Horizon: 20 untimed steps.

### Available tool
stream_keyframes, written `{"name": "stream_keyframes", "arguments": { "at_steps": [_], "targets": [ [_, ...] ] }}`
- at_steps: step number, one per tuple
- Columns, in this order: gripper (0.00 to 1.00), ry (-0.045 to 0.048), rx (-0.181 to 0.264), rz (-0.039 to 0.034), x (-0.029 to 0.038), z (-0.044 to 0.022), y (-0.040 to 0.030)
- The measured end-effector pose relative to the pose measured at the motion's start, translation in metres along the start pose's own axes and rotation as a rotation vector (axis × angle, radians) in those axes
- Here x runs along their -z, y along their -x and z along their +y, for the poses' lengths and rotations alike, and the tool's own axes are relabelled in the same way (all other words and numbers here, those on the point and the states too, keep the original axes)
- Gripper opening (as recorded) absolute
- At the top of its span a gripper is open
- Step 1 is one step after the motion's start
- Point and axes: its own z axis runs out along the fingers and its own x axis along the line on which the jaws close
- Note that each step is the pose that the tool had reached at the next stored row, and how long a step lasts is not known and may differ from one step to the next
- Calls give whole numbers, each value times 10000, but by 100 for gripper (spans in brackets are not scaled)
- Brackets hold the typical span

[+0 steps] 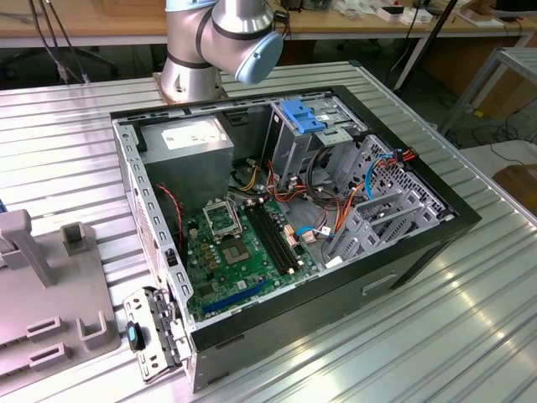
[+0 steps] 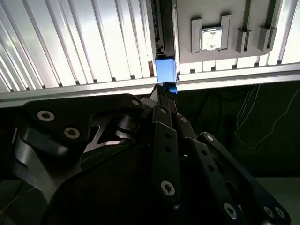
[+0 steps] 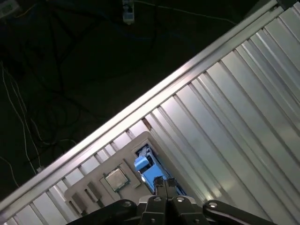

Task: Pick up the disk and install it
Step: 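Pick up the disk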

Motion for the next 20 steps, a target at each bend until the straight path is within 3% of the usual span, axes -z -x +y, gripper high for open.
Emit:
{"name": "stream_keyframes", "arguments": {
  "at_steps": [3, 5, 8, 14, 20],
  "targets": [
    [11, 14, 579, 25, 0, 0, 0],
    [11, 31, 1271, 56, -1, 0, 0],
    [11, 46, 1919, 85, -3, -1, 0],
    [11, 96, 4439, 199, -24, -1, -1],
    [11, 106, 5614, 254, -42, -2, -1]
  ]
}}
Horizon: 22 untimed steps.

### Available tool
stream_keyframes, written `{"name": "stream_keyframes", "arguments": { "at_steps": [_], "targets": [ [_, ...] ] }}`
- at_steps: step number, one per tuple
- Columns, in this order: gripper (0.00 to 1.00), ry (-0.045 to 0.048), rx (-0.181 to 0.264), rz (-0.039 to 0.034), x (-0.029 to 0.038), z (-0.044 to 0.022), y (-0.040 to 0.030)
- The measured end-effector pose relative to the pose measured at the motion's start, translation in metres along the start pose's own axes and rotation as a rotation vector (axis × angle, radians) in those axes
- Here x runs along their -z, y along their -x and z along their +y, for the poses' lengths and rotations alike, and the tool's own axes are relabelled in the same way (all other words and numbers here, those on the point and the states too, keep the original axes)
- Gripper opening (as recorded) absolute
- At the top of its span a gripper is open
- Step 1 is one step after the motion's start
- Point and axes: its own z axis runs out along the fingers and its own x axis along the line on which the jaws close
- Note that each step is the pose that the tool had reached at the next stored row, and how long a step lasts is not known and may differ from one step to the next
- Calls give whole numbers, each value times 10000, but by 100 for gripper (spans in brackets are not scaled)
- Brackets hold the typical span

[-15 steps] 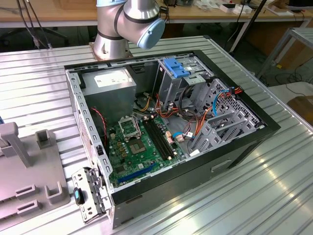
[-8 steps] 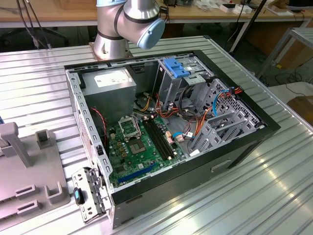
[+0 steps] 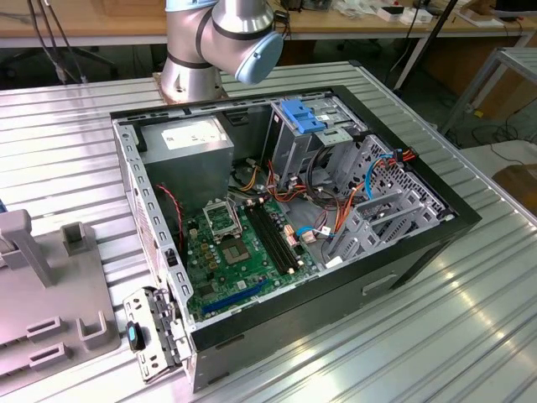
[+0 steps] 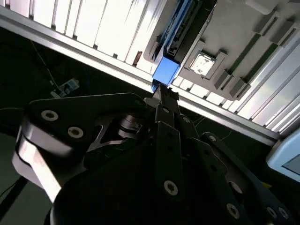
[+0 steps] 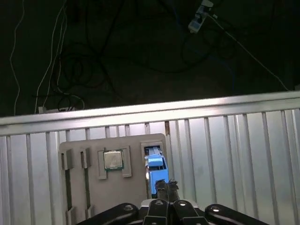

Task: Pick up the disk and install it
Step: 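Pick up the disk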

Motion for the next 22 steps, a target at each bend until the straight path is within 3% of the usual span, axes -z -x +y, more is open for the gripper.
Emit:
{"name": "stream_keyframes", "arguments": {
  "at_steps": [5, 7, 8, 11, 12, 13, 15, 17, 22],
  "targets": [
    [11, -14, 623, 72, -19, -1, -1],
    [24, -30, 724, 113, -28, -2, -2],
    [24, -39, 755, 126, -31, -1, -2],
    [42, -64, 1006, 170, -56, -2, -2],
    [60, -142, 1228, 202, -78, -1, -3],
    [66, -215, 1291, 206, -83, -1, -3],
    [66, -412, 1460, 211, -111, 10, -8],
    [66, -474, 1598, 212, -159, 32, -29],
    [66, -496, 1684, 215, -246, 42, -33]
  ]
}}
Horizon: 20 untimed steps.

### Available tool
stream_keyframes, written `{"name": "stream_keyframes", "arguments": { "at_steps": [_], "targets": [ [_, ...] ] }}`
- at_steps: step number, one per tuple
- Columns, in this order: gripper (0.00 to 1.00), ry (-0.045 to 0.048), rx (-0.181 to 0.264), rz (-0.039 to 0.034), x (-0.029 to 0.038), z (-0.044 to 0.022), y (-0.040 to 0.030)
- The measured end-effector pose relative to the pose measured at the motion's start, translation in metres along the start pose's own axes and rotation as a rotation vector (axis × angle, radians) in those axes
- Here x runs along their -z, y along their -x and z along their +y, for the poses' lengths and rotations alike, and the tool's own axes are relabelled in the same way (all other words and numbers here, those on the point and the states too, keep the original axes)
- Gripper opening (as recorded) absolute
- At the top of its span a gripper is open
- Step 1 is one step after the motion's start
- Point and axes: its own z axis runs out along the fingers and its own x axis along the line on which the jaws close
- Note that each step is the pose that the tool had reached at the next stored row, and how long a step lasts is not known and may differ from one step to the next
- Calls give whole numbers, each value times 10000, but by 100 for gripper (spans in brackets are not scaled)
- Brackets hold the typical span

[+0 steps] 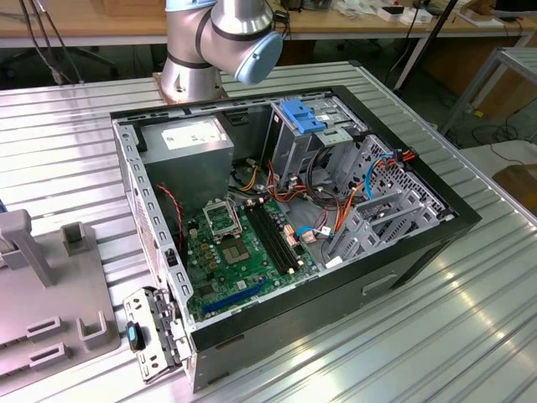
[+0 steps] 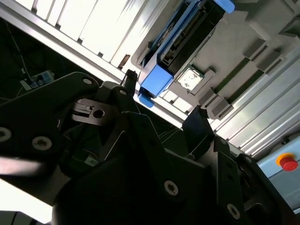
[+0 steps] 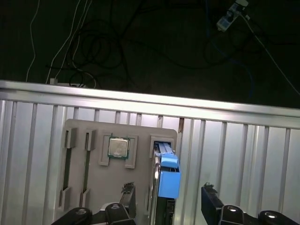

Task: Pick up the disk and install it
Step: 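Pick up the disk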

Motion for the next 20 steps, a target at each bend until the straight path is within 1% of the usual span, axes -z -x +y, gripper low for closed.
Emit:
{"name": "stream_keyframes", "arguments": {
  "at_steps": [4, 6, 14, 16, 18, 20],
  "targets": [
    [66, -47, 79, -4, -56, 19, 0],
    [66, -46, 83, -15, -58, 19, 0],
    [66, -49, 85, -20, -59, 20, 0],
    [66, -50, 85, -20, -70, 20, 0],
    [66, -50, 85, -20, -87, 20, 0],
    [66, -57, 84, -19, -129, 22, -12]
  ]
}}
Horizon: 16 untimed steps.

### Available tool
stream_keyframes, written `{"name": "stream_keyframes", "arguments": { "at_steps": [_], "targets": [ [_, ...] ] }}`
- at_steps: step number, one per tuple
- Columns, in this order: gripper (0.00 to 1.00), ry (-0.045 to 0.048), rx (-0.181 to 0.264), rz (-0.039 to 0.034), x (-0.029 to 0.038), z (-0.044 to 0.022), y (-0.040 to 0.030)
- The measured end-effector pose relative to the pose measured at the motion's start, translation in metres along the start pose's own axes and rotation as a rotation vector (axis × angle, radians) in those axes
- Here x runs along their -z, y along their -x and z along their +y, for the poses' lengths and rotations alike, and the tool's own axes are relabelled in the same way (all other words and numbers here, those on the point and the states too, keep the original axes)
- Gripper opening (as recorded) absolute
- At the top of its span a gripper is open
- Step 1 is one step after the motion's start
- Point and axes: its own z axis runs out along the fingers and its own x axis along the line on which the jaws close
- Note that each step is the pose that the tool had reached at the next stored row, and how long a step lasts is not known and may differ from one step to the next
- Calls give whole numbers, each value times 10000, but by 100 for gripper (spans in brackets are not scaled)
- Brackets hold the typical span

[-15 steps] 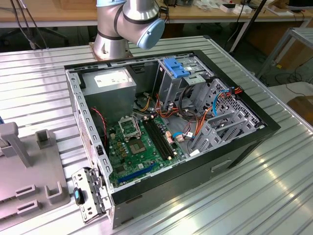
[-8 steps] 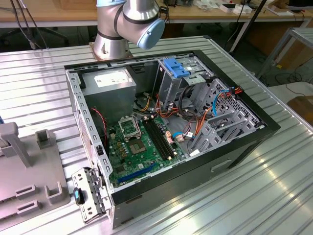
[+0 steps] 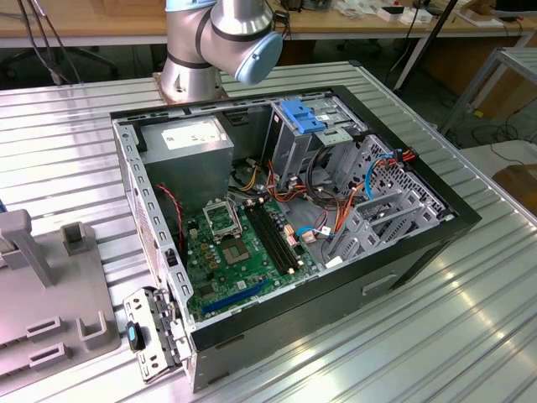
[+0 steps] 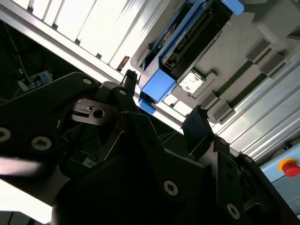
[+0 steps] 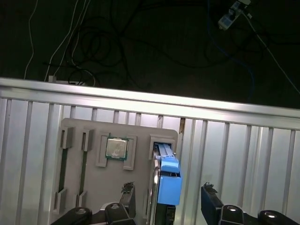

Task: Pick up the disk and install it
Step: 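Pick up the disk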

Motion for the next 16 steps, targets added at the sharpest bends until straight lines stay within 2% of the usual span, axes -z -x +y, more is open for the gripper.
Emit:
{"name": "stream_keyframes", "arguments": {
  "at_steps": [2, 3, 5, 8, 10, 12, 16],
  "targets": [
    [66, -7, -51, 2, -50, 4, -16],
    [66, -10, -278, 5, -110, 5, -18],
    [66, -10, -493, 9, -174, 5, -19],
    [66, -11, -611, 11, -285, 7, -19],
    [66, -11, -644, 12, -330, 8, -20],
    [66, -11, -708, 13, -426, 10, -20],
    [66, -13, -736, 13, -506, 11, -21]
  ]
}}
